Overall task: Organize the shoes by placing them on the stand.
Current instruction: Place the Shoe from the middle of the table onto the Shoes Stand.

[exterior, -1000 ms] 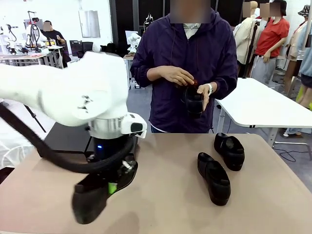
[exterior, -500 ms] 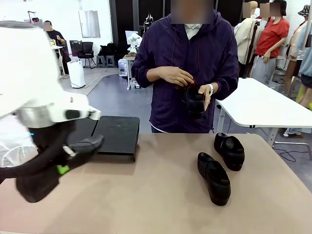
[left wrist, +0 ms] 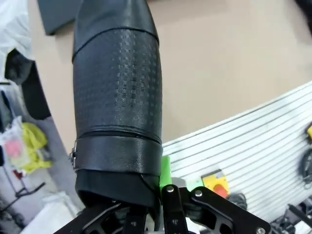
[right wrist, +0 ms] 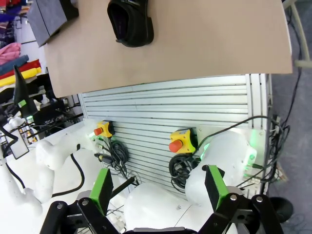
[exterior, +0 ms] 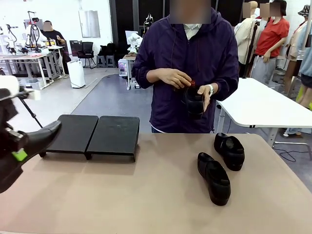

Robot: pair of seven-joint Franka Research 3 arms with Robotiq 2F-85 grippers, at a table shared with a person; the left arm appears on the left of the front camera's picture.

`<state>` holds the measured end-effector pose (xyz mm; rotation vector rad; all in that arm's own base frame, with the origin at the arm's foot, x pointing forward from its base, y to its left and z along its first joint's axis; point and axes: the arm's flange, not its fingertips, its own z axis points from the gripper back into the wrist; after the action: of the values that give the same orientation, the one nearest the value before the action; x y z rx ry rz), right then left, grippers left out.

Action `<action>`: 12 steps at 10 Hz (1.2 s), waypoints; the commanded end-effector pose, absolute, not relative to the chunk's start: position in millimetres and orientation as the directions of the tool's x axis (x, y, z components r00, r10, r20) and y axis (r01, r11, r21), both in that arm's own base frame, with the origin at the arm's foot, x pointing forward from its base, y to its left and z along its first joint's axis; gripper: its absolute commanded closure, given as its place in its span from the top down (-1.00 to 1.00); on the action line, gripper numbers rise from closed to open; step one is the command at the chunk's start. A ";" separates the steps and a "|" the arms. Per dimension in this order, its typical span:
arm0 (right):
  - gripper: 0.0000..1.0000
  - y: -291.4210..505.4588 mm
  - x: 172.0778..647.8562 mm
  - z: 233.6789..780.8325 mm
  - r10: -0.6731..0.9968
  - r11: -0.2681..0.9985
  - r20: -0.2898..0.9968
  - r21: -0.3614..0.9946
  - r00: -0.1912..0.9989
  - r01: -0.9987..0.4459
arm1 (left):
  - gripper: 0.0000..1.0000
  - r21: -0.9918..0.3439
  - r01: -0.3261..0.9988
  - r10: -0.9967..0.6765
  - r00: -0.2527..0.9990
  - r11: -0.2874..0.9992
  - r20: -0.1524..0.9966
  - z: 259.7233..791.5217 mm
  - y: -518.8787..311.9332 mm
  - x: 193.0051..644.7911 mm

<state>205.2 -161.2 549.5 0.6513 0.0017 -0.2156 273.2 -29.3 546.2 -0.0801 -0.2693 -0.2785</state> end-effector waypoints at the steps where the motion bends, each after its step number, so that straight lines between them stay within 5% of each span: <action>1: 1.00 -165.8 204.2 551.9 -0.176 0.784 -0.059 0.595 0.983 0.176 | -1.00 -0.141 0.141 -0.097 0.956 0.980 0.278 509.4 1.1 272.7; 5: 1.00 -165.8 204.2 551.9 -0.176 0.784 -0.059 0.595 0.983 0.176 | -1.00 -0.263 -0.056 0.128 0.956 0.963 0.263 508.4 24.2 265.7; 12: 1.00 -165.8 204.2 551.9 -0.176 0.784 -0.059 0.595 0.983 0.176 | -1.00 -0.095 -0.066 0.084 0.976 0.993 0.201 509.8 18.2 313.8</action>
<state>205.2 -161.2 549.5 0.6512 0.0016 -0.2152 300.8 23.1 514.5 -0.1365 -0.2006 0.0423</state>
